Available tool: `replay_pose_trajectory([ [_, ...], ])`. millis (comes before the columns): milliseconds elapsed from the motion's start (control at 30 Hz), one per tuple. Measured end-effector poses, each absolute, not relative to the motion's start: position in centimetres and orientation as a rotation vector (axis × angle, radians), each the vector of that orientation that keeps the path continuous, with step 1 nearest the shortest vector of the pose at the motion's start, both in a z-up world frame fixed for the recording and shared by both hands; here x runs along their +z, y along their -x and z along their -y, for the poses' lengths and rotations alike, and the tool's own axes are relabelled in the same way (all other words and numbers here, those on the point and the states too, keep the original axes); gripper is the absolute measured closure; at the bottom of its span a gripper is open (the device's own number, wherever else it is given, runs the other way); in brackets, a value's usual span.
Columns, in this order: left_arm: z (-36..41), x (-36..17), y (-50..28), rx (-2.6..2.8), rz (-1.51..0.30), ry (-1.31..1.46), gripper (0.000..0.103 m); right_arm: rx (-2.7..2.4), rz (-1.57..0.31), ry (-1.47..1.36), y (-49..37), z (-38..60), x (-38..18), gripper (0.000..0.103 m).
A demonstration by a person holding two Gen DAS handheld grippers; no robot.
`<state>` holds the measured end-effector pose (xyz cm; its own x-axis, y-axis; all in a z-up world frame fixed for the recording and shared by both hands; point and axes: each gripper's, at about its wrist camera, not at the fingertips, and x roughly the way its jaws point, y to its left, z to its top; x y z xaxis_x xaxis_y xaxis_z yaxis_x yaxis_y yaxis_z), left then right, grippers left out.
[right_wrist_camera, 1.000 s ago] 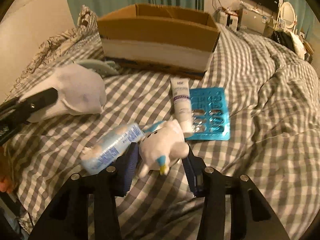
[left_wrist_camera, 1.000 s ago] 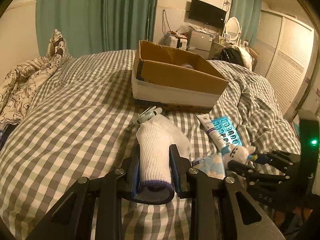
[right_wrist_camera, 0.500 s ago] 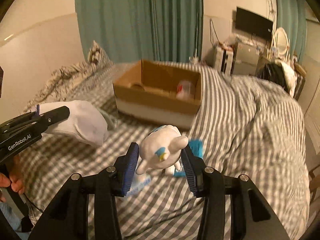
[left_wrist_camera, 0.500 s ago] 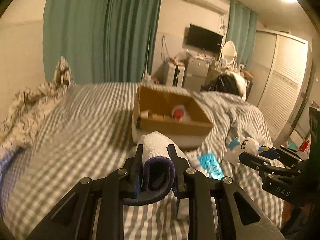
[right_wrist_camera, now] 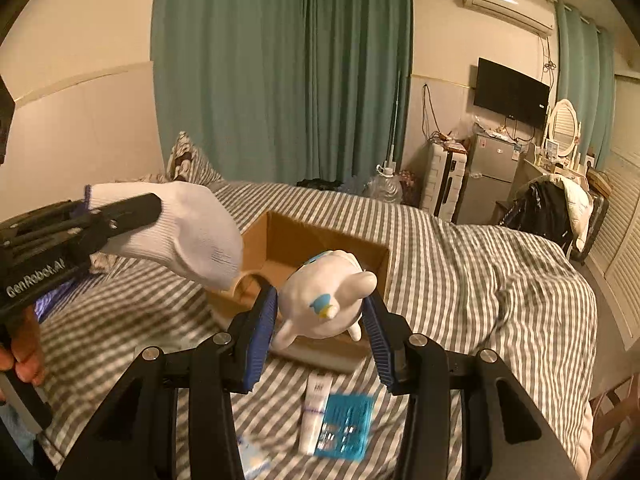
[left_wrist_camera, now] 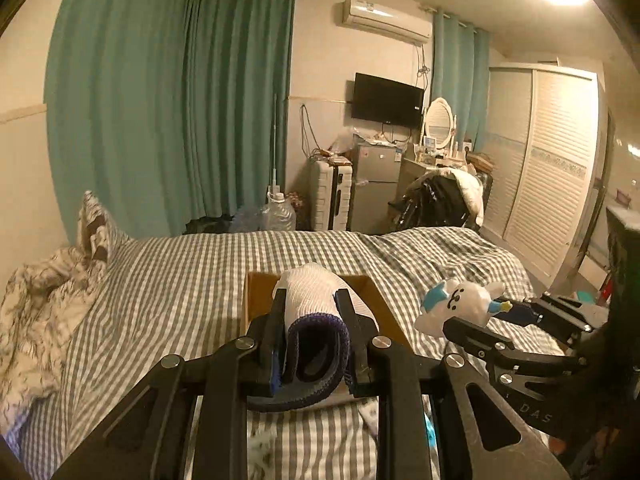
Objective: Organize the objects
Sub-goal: 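Carry sock and plush toy over the box and release both inside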
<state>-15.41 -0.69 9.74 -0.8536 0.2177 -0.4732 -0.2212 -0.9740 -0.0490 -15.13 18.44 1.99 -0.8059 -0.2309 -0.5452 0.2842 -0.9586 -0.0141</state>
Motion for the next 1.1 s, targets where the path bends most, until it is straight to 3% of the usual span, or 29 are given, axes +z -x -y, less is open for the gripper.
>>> replay_pose_trajectory([
  [400,-0.9,2.7,26.2,2.787,-0.078,0.972,0.080,-2.700,-0.143,-0.967,26.0,-18.5,-2.0,0.059],
  [733,0.3,-1.3,29.6,2.758,-0.061,1.107,0.077,-2.618,-0.143,-1.091,31.4,-17.9,-7.0,0.059],
  [767,0.5,-1.4,29.7,2.755,-0.056,1.115,0.075,-2.619,-0.132,-1.102,31.5,-18.0,-7.4,0.057],
  [800,0.6,-1.5,29.7,2.748,-0.051,1.114,0.067,-2.621,-0.118,-1.110,31.5,-18.3,-7.4,0.046],
  [833,0.8,-1.3,29.6,2.748,-0.048,1.108,0.049,-2.624,-0.105,-1.103,31.3,-18.5,-7.2,0.034],
  [900,0.9,-0.7,28.8,2.771,-0.059,1.073,0.028,-2.639,-0.090,-1.062,30.5,-19.0,-6.3,0.031],
  [1033,1.4,1.1,27.2,2.790,-0.081,1.029,0.025,-2.684,-0.097,-1.012,28.3,-19.5,-3.8,0.027],
  [1100,1.8,1.9,26.2,2.794,-0.094,1.013,0.019,-2.706,-0.101,-0.993,27.2,-20.2,-2.5,0.026],
])
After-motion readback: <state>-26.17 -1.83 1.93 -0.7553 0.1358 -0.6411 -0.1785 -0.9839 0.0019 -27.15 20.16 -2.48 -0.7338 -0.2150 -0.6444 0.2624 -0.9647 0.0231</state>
